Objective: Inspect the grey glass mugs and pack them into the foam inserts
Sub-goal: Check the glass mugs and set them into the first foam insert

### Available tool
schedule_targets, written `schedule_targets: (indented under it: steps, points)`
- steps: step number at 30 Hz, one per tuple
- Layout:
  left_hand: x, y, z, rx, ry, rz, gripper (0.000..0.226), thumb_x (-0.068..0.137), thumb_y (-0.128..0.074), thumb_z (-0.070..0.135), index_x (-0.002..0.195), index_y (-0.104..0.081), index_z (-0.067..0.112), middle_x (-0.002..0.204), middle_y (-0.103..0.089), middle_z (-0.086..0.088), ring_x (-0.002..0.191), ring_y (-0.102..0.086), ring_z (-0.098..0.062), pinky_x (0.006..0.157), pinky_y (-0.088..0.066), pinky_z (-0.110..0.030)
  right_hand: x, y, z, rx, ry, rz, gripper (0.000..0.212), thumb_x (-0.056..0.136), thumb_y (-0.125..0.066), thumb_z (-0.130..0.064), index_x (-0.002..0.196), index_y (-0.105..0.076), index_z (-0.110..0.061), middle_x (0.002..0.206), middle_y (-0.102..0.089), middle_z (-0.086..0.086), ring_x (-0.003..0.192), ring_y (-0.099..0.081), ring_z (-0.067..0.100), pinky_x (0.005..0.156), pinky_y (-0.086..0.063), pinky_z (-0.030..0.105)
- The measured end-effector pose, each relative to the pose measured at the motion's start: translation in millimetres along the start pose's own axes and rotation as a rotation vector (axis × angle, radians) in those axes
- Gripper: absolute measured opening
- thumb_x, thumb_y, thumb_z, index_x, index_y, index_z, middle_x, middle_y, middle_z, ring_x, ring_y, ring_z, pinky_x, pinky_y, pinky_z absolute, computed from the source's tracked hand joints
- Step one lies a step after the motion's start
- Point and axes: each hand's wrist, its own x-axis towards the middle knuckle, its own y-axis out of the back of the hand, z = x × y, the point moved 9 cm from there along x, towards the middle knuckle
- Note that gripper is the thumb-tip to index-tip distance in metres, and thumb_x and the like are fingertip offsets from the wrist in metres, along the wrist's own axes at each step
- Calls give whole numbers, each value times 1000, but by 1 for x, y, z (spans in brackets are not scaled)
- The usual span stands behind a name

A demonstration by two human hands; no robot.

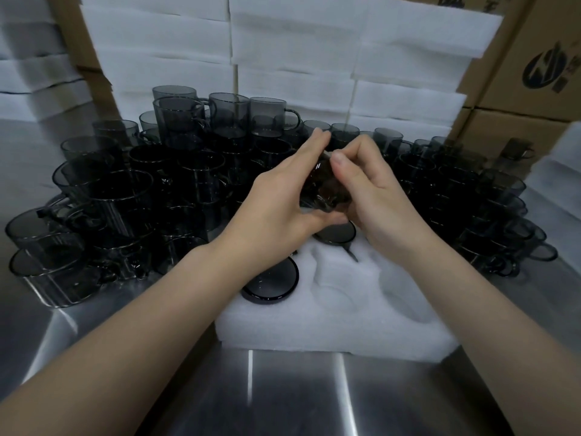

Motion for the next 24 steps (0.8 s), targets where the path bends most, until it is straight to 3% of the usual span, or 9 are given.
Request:
schedule_targets:
  steps: [3, 5, 7, 9, 10, 13, 17, 21, 24]
  points:
    - [-1, -5, 11, 72, -102, -57, 91, 74, -82, 10, 149, -31, 7, 156, -32, -11, 142, -30, -14, 115, -25, -17, 1, 4, 7, 272, -123, 66, 27, 100, -48, -25, 74, -41, -18, 65, -48, -2, 57, -48, 11, 46, -43, 25]
    - [-2, -9, 17, 99, -177, -94, 86, 77, -79, 4, 148, -31, 5, 158, -26, -11, 145, -22, -14, 117, -19, -18, 1, 6, 14, 369, -219, 78, 26, 102, -47, -23, 79, -47, -11, 67, -53, 2, 57, -53, 13, 41, -45, 26]
    - [-3, -9, 24, 105, -246, -104, 81, 77, -74, -4, 147, -32, 3, 157, -24, -9, 146, -17, -14, 119, -15, -20, 0, 3, 22, 426, -317, 37, 32, 102, -46, -25, 109, -54, 6, 91, -57, 17, 79, -59, 25, 56, -53, 34]
    - [-4, -8, 28, 101, -279, -98, 79, 77, -68, -10, 147, -32, 2, 157, -22, -7, 147, -13, -17, 122, -14, -28, -2, -6, 27, 534, -399, -53, 48, 102, -42, -30, 136, -44, 4, 110, -51, 22, 99, -54, 31, 73, -52, 39]
    - [-4, -7, 28, 100, -269, -94, 80, 77, -67, -11, 147, -31, 3, 158, -21, -8, 148, -12, -19, 122, -13, -33, -4, -12, 26, 588, -421, -115, 51, 102, -40, -35, 138, -45, 0, 111, -55, 20, 100, -57, 29, 72, -54, 37]
    - [-1, -8, 20, 148, -186, -105, 91, 78, -73, 6, 152, -21, 10, 162, -14, -7, 150, -6, -19, 123, -8, -40, -6, -16, 21, 586, -385, -199, 42, 100, -43, -43, 122, -64, -14, 107, -71, 10, 95, -70, 23, 67, -58, 36]
    - [0, -16, 6, 181, -55, -161, 116, 75, -76, 45, 155, 2, 14, 164, 1, -1, 150, 0, -8, 123, -6, -31, -2, -4, 12, 545, -224, -107, 27, 94, -56, -22, 114, -67, -9, 91, -74, 5, 82, -71, 18, 67, -57, 31]
    - [1, -12, -3, 136, 1, -102, 101, 82, -69, 43, 155, -7, 14, 164, -8, -2, 147, -11, -6, 112, -12, -6, -1, 0, 17, 455, -197, -81, 23, 81, -67, -29, 100, -77, -20, 94, -75, 3, 89, -72, 19, 68, -57, 31]
    - [1, -11, 0, 111, -38, -107, 94, 83, -73, 32, 154, -15, 11, 163, -11, -3, 147, -12, -7, 112, -11, -5, 0, 2, 18, 448, -216, -50, 16, 83, -66, -31, 87, -78, -22, 85, -74, 1, 81, -71, 16, 63, -57, 30]
